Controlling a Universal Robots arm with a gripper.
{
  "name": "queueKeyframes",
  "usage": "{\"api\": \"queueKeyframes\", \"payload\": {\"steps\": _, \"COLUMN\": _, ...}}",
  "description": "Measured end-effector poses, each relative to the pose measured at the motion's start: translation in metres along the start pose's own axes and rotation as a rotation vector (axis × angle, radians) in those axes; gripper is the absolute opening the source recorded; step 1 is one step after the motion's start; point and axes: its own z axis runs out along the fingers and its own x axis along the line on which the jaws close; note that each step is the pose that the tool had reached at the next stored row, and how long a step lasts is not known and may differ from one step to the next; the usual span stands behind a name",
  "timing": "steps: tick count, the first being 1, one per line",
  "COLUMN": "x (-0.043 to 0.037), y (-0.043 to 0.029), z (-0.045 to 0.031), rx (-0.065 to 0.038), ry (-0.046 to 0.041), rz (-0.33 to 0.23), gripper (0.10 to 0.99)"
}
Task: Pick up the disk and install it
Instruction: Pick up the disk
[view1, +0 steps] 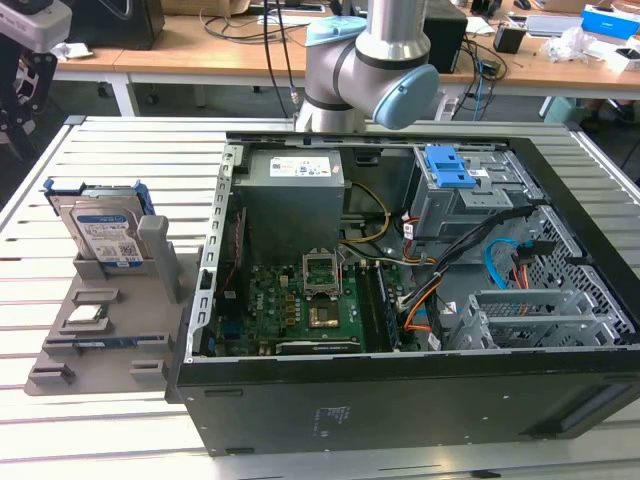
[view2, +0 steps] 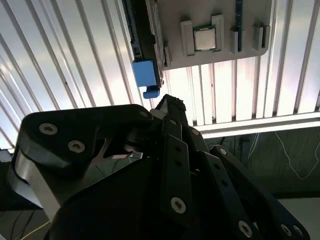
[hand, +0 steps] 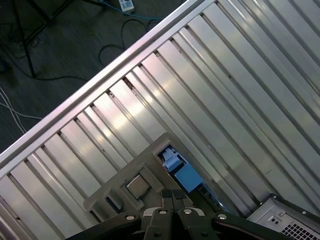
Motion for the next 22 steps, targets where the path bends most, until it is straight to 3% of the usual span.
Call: {"api": "queueKeyframes", "payload": {"steps": 22, "x": 0.0000, "y": 0.0000, "z": 0.0000, "rx": -0.004, "ry": 0.0071, "rz": -0.157, "gripper": 0.106}}
